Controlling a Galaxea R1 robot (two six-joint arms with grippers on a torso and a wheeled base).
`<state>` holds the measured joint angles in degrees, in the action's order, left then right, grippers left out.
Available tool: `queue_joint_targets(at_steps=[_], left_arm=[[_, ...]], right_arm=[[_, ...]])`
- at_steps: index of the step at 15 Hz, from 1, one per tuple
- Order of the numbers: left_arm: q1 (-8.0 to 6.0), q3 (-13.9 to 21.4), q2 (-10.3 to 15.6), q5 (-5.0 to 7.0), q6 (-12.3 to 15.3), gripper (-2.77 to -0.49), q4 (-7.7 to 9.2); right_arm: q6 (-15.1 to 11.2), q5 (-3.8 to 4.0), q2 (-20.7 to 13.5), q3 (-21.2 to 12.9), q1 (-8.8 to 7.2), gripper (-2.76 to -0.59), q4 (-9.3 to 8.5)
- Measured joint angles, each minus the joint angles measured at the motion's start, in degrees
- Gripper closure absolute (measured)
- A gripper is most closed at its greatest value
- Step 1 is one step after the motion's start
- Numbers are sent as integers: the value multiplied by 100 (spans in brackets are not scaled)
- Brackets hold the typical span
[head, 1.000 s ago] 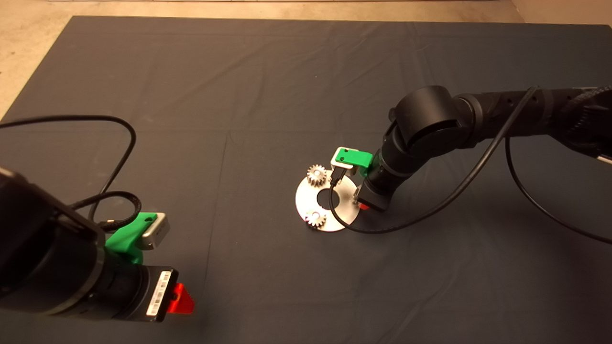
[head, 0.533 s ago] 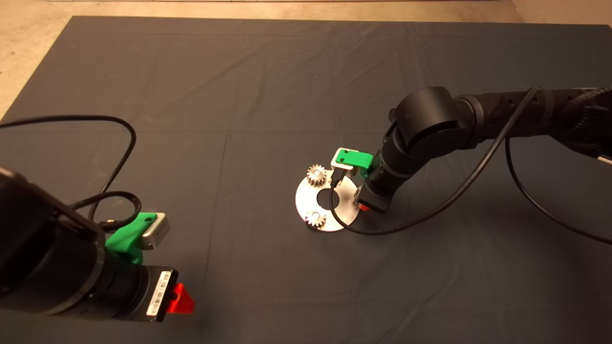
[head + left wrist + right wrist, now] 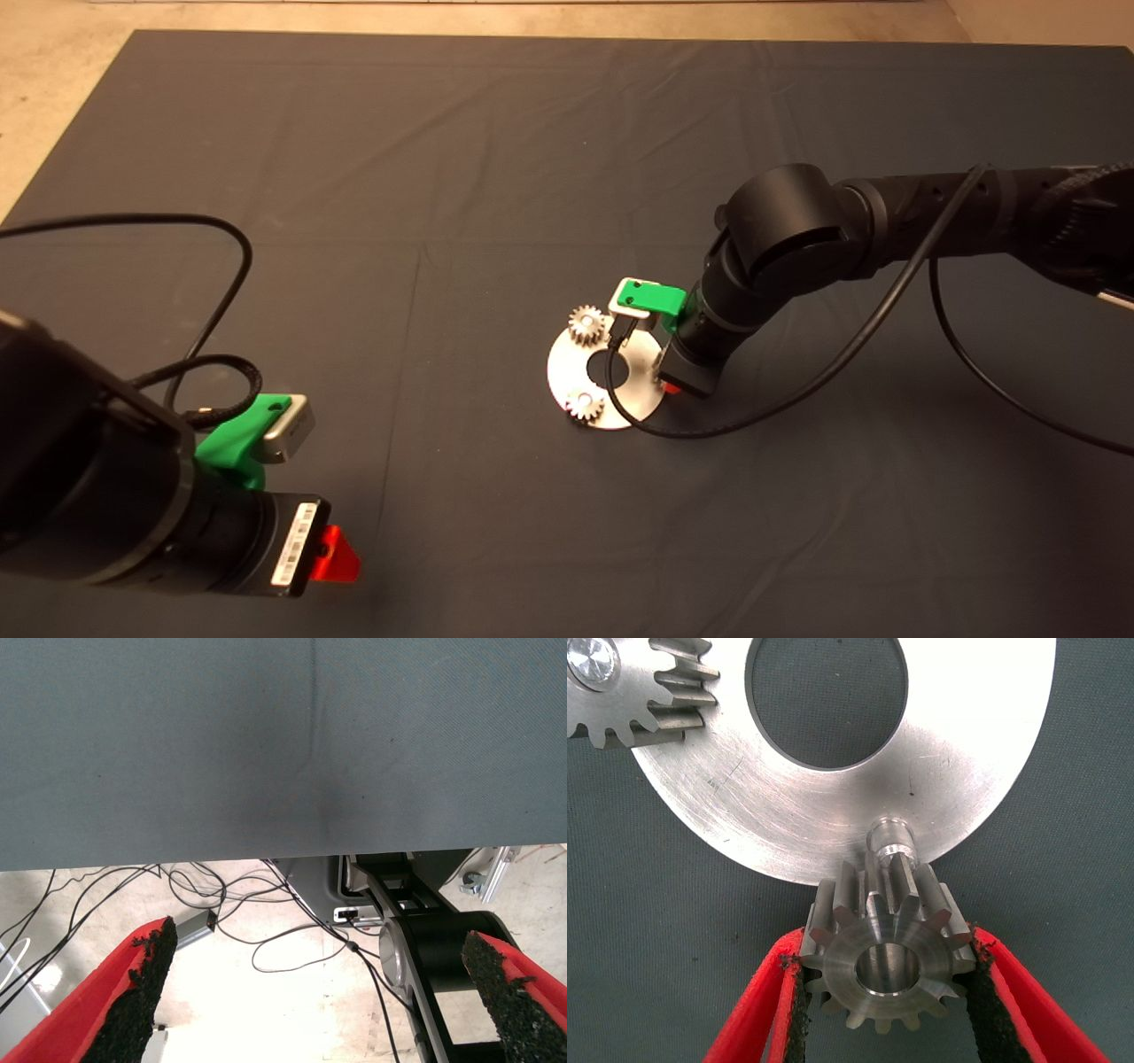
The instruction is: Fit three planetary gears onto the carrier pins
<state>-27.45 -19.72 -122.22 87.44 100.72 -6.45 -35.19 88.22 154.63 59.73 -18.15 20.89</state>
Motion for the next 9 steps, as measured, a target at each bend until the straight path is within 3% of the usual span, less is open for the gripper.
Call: queue_joint_targets(at_steps=[2, 9], left_arm=[[0, 0, -2, -1, 0, -230, 0], [0, 0, 0, -1, 0, -230, 0]], right_arm=[[0, 22, 39, 57, -9, -106, -9], [0, -33, 113, 247, -43, -106, 2]])
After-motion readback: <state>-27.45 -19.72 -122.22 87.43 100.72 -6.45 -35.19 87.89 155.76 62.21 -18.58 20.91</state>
